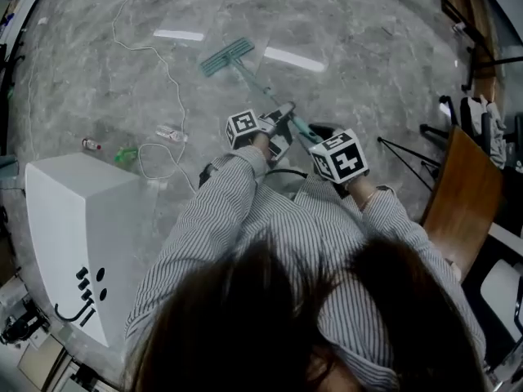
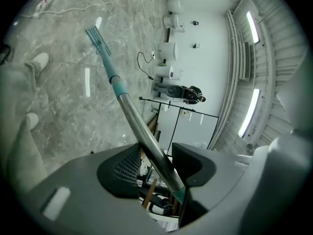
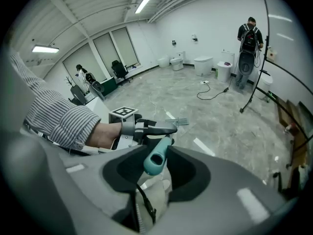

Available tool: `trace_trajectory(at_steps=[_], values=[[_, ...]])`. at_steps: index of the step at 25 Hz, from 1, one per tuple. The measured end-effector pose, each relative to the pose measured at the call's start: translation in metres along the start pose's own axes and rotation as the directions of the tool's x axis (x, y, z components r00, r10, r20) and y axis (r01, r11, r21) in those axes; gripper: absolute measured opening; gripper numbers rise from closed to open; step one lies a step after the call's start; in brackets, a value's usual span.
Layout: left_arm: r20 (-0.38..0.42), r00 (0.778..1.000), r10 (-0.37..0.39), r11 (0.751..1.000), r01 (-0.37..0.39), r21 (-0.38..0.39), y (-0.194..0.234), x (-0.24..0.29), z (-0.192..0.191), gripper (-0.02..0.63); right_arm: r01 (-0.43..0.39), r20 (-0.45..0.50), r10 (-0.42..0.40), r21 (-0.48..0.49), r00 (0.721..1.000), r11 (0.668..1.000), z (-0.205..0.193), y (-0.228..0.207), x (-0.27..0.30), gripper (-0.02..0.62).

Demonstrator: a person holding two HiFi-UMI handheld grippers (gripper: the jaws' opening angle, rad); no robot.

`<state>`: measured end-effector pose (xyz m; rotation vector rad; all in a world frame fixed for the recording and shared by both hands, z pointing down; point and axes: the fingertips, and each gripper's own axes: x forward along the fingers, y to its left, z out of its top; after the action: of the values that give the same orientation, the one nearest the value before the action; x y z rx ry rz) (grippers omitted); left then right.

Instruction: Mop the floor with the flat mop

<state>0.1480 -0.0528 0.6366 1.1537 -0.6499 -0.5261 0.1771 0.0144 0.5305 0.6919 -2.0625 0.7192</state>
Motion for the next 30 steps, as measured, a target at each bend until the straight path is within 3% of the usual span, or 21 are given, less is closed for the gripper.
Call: trace_trajectory(at_steps=[5, 10, 14, 17, 22, 30], values=[[-0.069, 0.994, -0.087, 0.987, 0.076, -0.143, -0.008, 0.001, -0.080, 0.192, -0.027, -0.020, 0.027, 0.000, 0.999, 1.000, -0.039, 0.001, -0.063, 0.127], [-0.220, 0.973, -0.069, 0.989, 0.037, -0.146, -0.012, -0.003, -0.142, 0.193, -0.028, -0.022, 0.030, 0.060, 0.999, 0.998, -0.071, 0.004, -0.109, 0.127], [-0.340, 0.937, -0.083, 0.988, 0.034, -0.148, -0.025, 0.001, -0.178, 0.193, -0.025, -0.020, 0.027, 0.073, 0.999, 0.997, -0.080, 0.001, -0.139, 0.126], [-0.375, 0.923, -0.088, 0.989, 0.035, -0.145, -0.022, 0.003, -0.185, 0.193, -0.027, -0.044, 0.030, 0.053, 0.999, 0.998, -0.085, 0.001, -0.143, 0.126], [-0.366, 0.925, -0.103, 0.980, 0.031, -0.198, -0.028, 0.003, -0.187, 0.192, -0.022, -0.049, 0.025, 0.056, 0.998, 0.998, -0.087, -0.001, -0.140, 0.126], [-0.367, 0.923, -0.120, 0.976, 0.042, -0.214, -0.032, 0.004, -0.189, 0.193, -0.004, -0.034, 0.006, 0.061, 0.999, 0.998, -0.089, -0.002, -0.139, 0.124]])
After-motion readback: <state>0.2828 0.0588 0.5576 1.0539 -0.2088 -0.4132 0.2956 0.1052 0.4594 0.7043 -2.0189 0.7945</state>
